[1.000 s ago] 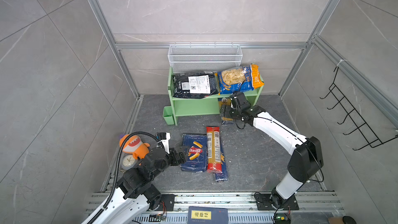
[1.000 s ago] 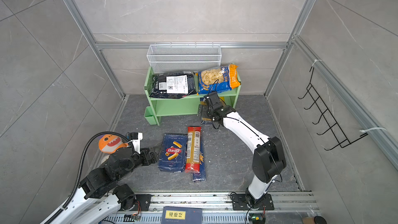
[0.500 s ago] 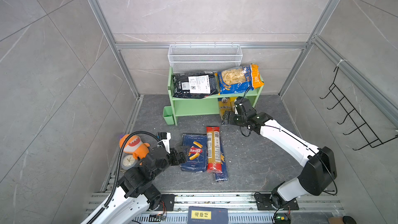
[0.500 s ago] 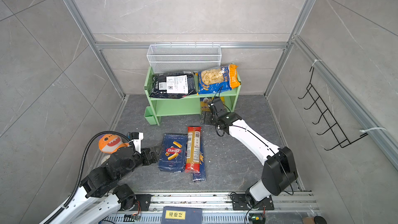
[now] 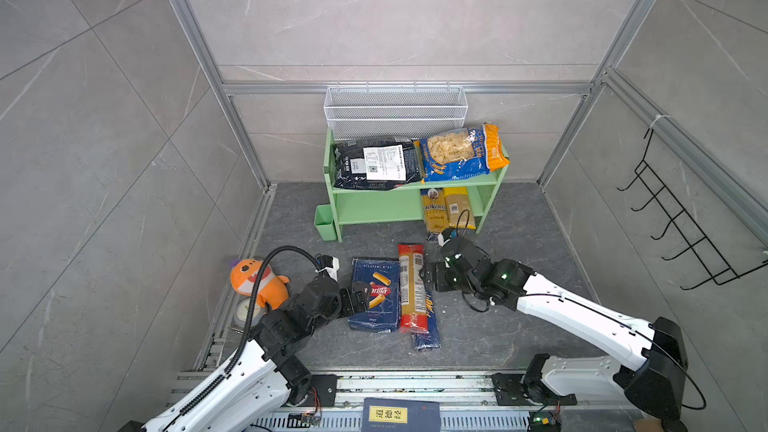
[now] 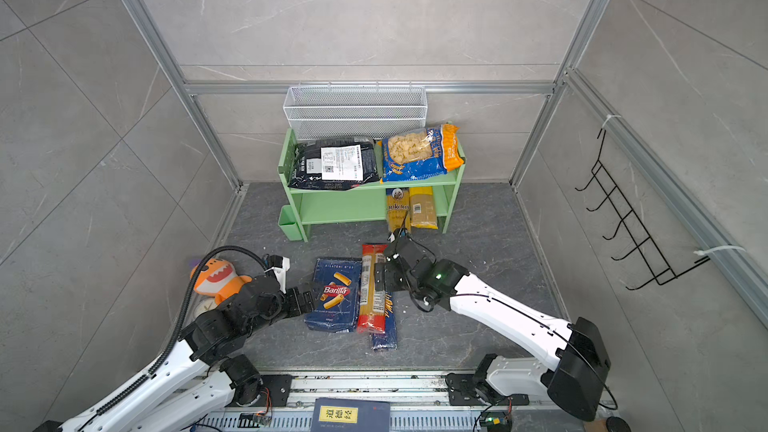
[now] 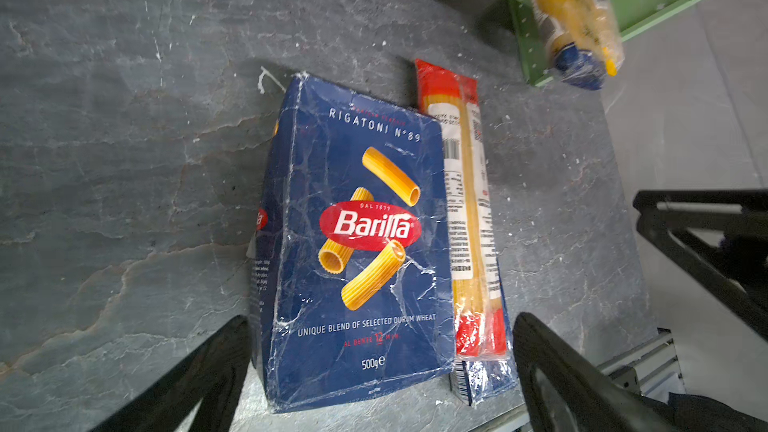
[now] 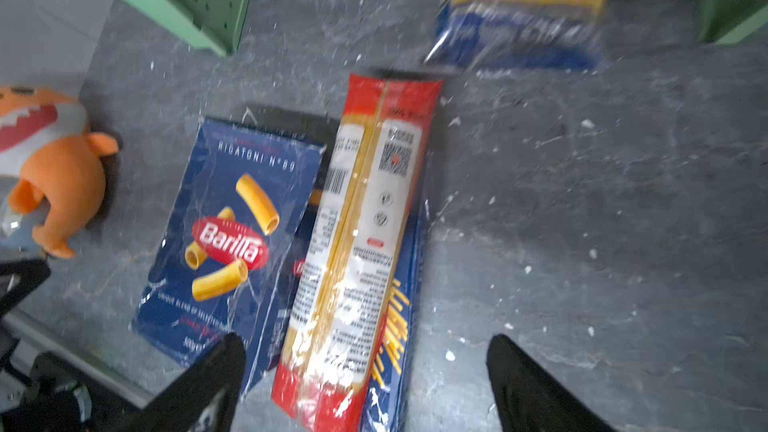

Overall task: Place and organize the pasta boxes and bags onto the shelf
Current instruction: 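Move the right gripper to the blue Barilla Rigatoni box on the table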

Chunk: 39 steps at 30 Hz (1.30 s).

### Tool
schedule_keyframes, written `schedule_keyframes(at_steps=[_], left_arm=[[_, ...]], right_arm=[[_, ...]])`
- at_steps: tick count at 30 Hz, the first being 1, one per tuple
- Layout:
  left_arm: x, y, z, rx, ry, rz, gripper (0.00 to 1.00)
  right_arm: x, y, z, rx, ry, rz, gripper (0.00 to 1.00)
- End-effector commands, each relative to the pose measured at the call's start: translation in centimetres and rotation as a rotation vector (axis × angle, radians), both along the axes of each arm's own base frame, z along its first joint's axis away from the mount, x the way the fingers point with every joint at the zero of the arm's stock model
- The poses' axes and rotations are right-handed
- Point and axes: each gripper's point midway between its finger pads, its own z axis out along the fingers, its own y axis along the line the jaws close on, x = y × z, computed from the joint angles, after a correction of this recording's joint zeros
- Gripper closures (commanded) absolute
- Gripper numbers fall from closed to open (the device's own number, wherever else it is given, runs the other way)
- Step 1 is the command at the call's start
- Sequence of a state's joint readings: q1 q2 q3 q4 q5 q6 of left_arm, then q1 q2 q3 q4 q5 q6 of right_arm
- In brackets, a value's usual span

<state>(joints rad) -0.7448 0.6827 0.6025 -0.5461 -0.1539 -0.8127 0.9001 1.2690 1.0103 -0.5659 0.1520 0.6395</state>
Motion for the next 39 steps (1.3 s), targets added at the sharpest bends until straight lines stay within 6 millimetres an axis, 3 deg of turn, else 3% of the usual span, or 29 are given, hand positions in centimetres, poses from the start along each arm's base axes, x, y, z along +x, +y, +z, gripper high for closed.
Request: schedule_keyframes(at_steps=[1,6,10,17,23,29,39], left_arm=[[0.1,0.6,-1.6,-0.014,0.064,0.06,0.0],[0.2,1.4,-4.4,-0.074,0.171,0.125,0.06],[0.1,1.5,-5.7,-0.102,0.218,0.14,0.11],[0.2,1.4,-6.6,-0.103,0.244,0.153,0.12],[0.3,1.5,-8.1,-0.084,0.286,0.163,0.14],[0.2,2.1,-8.7,-0.085,0.297,0.182,0.17],[-0.3,3.4,-9.7,-0.101,0.318,0.209,0.28]], right_arm=[[-2.4,2.3,-1.7,0.066,0.065,0.053,0.07],[-5.2,7.2,-3.4,0.209,0.157,0.18,0.07],[-6.7,10.1,-4.0,0.275,0.208,0.256,0.07],[-8.7,13.3,-6.0,0.33,0.306,0.33,0.07],[-9.1,12.6,-9.3,0.264,0.38,0.288,0.07],[-8.3,9.6,-12.4,0.142,0.43,0.186,0.06],[-6.1,4.9,-13.6,0.039,0.456,0.09,0.06]])
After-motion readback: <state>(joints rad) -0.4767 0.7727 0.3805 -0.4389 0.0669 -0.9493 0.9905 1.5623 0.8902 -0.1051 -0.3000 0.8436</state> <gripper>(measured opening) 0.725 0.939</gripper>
